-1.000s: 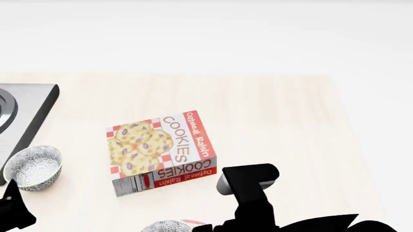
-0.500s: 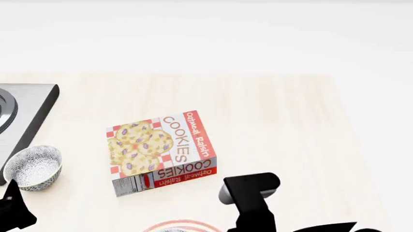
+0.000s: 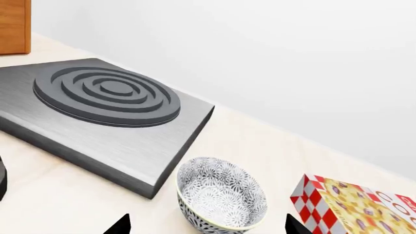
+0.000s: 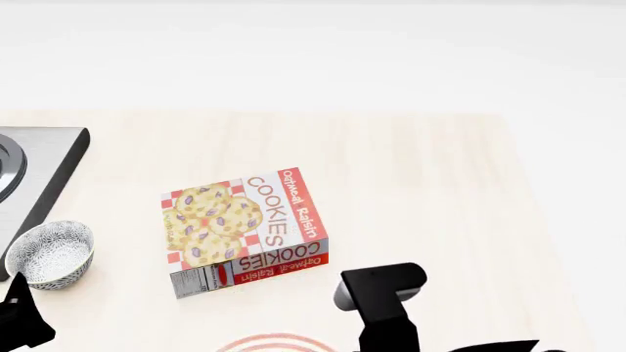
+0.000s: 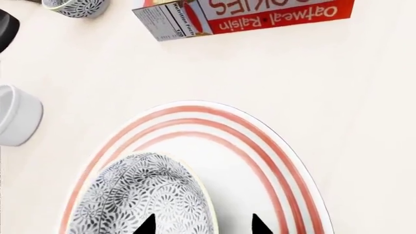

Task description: Pick the akita bowl next to the plate and place it on the plate.

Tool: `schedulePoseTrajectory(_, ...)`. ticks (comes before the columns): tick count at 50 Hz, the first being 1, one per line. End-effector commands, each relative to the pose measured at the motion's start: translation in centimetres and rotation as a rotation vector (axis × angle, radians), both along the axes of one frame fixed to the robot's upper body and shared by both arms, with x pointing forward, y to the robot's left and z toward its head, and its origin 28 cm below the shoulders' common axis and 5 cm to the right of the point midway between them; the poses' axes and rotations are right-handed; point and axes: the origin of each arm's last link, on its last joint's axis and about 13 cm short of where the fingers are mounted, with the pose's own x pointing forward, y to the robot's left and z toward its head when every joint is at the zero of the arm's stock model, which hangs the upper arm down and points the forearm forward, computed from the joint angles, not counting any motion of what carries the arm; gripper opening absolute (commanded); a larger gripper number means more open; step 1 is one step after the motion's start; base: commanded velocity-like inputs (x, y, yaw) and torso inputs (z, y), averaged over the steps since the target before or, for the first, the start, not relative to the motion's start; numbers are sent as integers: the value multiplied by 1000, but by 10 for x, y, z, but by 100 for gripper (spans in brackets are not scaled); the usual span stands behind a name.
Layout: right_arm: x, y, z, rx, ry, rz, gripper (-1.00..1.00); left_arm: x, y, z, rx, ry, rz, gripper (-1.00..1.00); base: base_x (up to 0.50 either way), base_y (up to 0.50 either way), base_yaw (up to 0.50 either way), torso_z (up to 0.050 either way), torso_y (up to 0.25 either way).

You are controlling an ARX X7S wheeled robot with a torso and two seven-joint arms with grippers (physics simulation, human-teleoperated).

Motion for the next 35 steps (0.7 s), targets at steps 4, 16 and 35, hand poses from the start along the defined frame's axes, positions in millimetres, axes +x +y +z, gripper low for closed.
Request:
schedulePoseTrajectory(4,0,0,10,8,-41,21,100,1,0,0,-1,0,0,100,0,0,0,0,2)
schedulePoseTrajectory(16,-8,-3,40,-12,-136,38,100,0,0,1,0,0,0,100,0,0,0,0,0)
schedulePoseTrajectory(35,-33,-12,59,-134,-367,-48,100,-1,0,0,1,0,1,100,0,0,0,0,0)
